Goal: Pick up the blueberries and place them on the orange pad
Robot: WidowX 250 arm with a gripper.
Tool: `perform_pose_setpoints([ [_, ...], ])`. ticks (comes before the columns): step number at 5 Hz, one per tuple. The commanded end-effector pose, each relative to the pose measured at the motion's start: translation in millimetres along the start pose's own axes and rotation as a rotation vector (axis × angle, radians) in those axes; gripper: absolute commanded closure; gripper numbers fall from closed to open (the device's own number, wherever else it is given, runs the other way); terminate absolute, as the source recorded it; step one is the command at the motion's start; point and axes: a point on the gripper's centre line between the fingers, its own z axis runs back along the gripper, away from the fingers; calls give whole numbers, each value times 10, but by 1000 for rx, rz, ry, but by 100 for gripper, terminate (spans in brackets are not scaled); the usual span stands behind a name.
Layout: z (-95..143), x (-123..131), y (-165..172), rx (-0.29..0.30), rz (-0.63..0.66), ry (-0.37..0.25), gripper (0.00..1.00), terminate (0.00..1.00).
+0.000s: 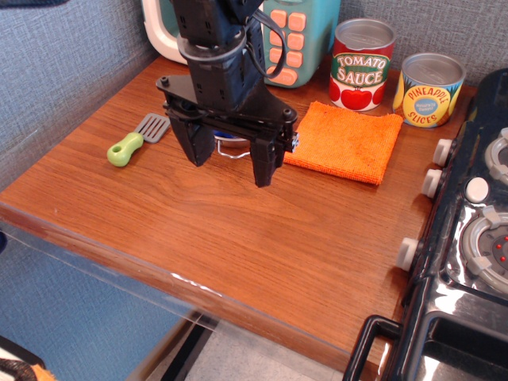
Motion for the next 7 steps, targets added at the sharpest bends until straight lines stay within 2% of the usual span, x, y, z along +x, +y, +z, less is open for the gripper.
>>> perform_pose_setpoints([
  [1,0,0,0,0,0,0,0,0],
  [2,-22,191,186,-15,67,-19,0,0],
  [3,-39,522,513,-62,173,-56,0,0],
  [4,-10,917,811,-26,245,-96,0,0],
  [5,-208,1224,895,-32,277,-63,0,0],
  [6,-409,1379,838,-41,275,-31,0,0],
  [7,-590,1433,771,-24,246,2,0,0],
])
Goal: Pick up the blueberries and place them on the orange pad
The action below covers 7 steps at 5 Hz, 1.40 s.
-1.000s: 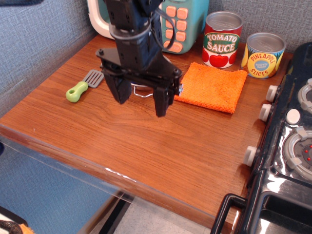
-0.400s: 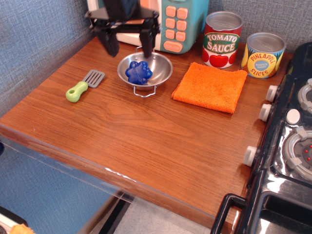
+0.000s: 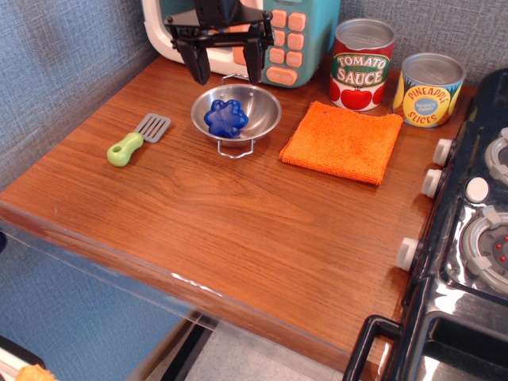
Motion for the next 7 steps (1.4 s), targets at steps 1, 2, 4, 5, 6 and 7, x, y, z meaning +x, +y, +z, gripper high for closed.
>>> perform_pose_setpoints([
  [1,-105,67,-110,35,-62,7,0,0],
  [2,-247,-18,-141,47,-85,45,0,0],
  [4,-399,-116,-82,92,-114,105,0,0],
  [5,-305,-92,-115,92,-127,83,0,0],
  [6,-306,-129,-123,93,-135,80,0,0],
  [7,-278,-154,-126,95,-112,61,100,0],
])
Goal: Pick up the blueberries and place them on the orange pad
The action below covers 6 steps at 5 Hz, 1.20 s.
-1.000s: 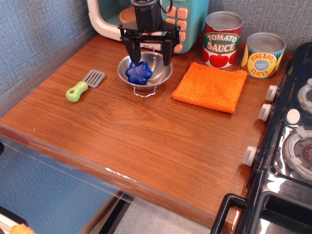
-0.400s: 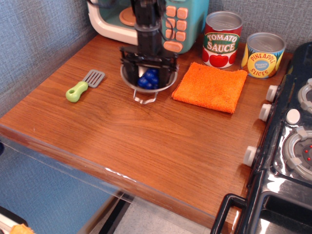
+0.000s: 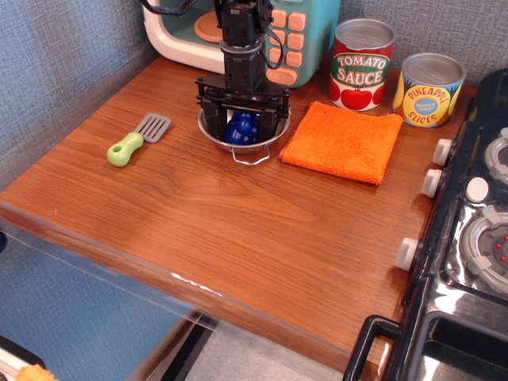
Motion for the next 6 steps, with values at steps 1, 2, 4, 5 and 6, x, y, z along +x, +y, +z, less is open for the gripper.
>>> perform_pose_setpoints([
  [1,441,80,-22,4,-2,-127,100,0],
  [2,614,110,-54,-2,-7,-180,100,0],
  [4,952,175,-544,-43,-116,-271,100,0],
  [5,926,141,-787,-61,-170,-259,100,0],
  [6,817,137,-880,-55,-194,-235,100,0],
])
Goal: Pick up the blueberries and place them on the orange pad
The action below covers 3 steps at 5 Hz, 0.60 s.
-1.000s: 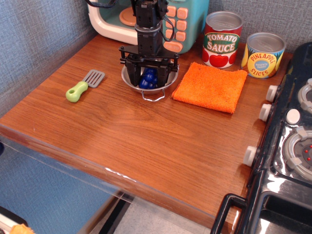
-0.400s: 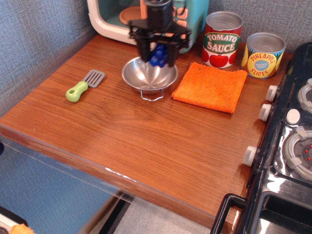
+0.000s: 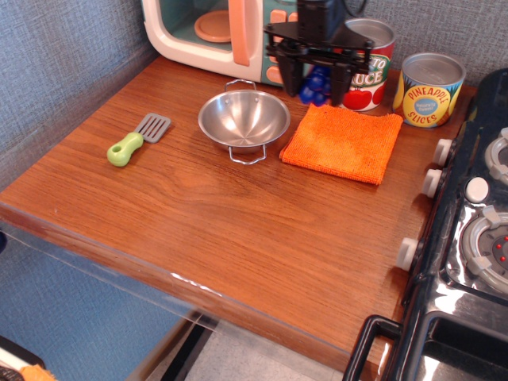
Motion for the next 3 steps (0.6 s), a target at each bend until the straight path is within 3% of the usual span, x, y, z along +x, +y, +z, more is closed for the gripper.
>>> perform_pose_setpoints([
  [1,84,75,7,17,-9,-20,0,0],
  [3,184,39,57,9,3,-39,0,0],
])
